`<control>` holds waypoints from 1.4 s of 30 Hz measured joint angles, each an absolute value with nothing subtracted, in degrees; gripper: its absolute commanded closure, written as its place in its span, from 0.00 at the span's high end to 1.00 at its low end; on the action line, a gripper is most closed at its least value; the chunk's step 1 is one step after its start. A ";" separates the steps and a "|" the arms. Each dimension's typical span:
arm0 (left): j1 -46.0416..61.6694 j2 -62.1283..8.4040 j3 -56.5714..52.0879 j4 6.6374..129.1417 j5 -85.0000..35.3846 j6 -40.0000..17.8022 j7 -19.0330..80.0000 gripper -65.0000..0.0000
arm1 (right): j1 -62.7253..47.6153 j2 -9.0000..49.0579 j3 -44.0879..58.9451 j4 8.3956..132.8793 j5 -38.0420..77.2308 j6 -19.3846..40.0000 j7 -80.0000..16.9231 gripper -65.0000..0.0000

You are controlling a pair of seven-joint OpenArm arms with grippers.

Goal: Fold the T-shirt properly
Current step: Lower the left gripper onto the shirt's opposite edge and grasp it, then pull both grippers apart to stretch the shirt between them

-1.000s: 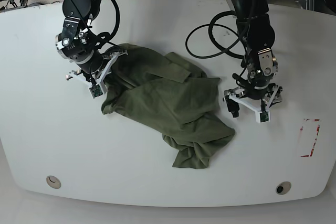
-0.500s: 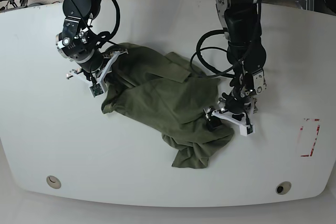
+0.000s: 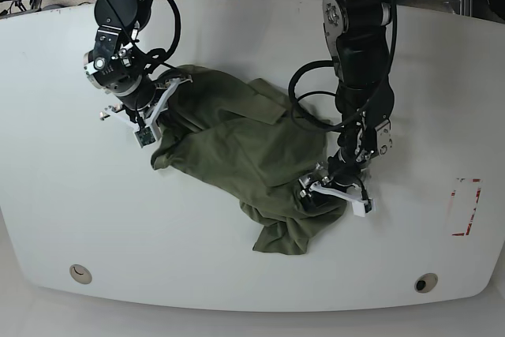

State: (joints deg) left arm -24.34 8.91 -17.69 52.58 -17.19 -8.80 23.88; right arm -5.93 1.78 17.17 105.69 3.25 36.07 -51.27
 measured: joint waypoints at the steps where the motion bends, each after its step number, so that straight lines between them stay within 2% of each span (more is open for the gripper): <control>1: -24.45 8.91 -17.65 51.75 -17.50 -8.75 23.64 0.39 | -5.93 1.78 17.17 105.69 3.22 36.07 -51.27 0.00; 3: -24.53 8.82 -17.63 49.63 -17.50 -8.73 22.85 0.19 | -5.93 1.78 17.17 105.69 3.22 36.07 -51.27 0.00; 5: -24.67 8.84 -17.63 48.42 -17.87 -8.78 22.76 0.07 | -5.93 1.76 17.17 105.69 3.22 36.10 -51.27 0.00; 8: -24.58 8.91 -17.56 47.99 -17.76 -8.80 23.16 0.01 | -5.93 1.78 17.21 105.69 3.20 36.10 -51.27 0.00; 13: -22.98 8.82 -17.43 50.04 -17.74 -8.84 24.27 0.00 | -5.93 1.89 17.52 105.71 3.22 36.07 -51.24 0.00; 22: -14.26 3.55 -17.37 72.77 -17.80 -9.21 35.55 0.00 | -4.34 1.83 25.85 105.82 3.51 36.18 -51.16 0.00; 29: -7.22 -0.16 -17.17 91.81 -18.24 -19.42 42.59 0.00 | -2.22 1.91 25.80 109.06 3.49 36.38 -51.29 0.00; 37: -5.78 -3.57 -17.26 106.17 -18.09 -22.96 48.47 0.00 | 4.23 3.07 25.30 109.84 3.88 36.45 -51.42 0.00; 42: -7.35 -4.47 -17.45 109.51 -18.09 -23.14 50.22 0.00 | 8.78 3.53 25.56 109.82 3.20 36.25 -51.66 0.00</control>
State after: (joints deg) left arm -7.35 -4.47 -17.45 109.51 -18.09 -23.14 50.22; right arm 8.78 3.53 25.56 109.82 3.20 36.25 -51.66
